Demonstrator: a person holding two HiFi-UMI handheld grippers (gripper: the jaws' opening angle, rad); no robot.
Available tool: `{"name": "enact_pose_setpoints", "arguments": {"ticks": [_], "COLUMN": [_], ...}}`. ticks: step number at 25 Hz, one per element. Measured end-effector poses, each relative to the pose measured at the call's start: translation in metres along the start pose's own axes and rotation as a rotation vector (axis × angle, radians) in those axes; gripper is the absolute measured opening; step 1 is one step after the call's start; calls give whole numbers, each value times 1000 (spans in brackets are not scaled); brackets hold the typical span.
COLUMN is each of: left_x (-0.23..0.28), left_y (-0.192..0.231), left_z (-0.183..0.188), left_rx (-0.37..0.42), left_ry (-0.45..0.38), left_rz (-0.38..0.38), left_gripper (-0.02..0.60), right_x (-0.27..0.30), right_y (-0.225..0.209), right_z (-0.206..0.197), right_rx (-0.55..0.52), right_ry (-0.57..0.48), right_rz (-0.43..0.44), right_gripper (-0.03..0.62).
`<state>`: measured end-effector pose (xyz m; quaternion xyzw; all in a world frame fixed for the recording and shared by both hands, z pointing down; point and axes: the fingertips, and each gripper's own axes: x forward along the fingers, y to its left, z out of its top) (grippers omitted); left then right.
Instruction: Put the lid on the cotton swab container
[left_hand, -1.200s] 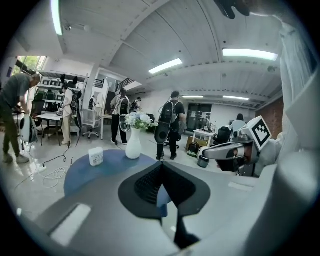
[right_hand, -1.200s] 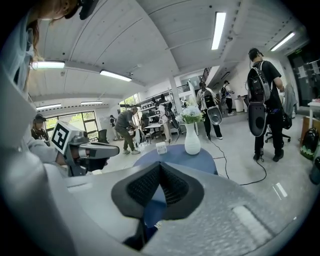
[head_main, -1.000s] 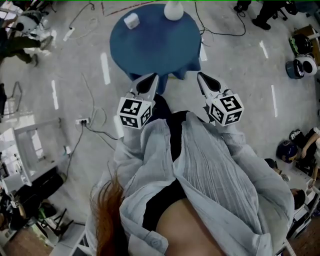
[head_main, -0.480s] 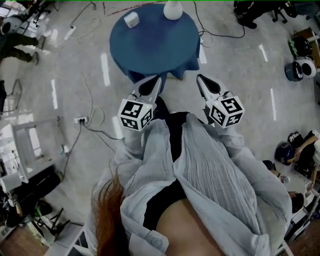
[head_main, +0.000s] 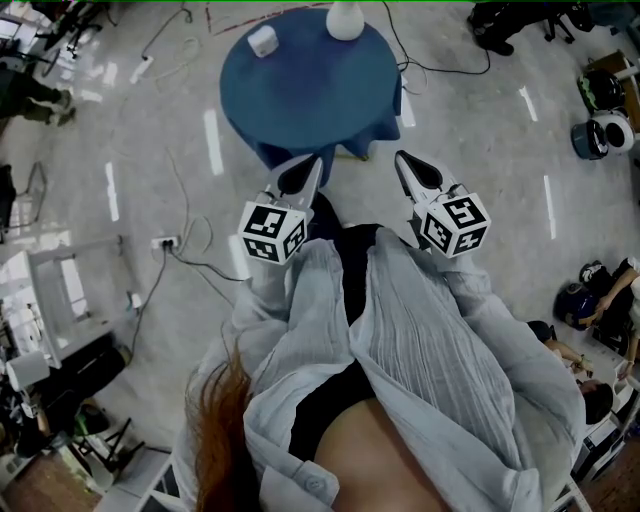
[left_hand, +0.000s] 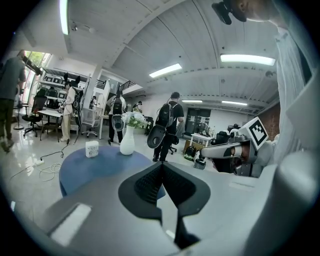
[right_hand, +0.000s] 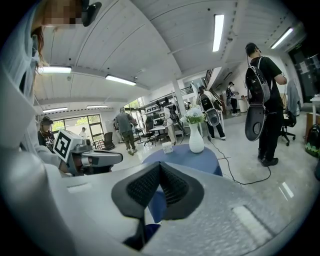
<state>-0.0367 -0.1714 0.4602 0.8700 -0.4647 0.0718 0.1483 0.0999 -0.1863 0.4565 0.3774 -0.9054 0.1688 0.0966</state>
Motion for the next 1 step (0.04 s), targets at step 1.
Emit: {"name": "enact_pose_setpoints", "arguments": {"ticks": [1], "left_x": [0], "left_y": [0], "left_z": [0], "left_rx": [-1], "left_ry": [1], "left_rz": [1], "left_gripper": [17], "right_x": [0], "right_y": [0], "right_z": [0], "right_rx": [0], "right_ry": [0], "right_rz": [0], "right_gripper": [2]}}
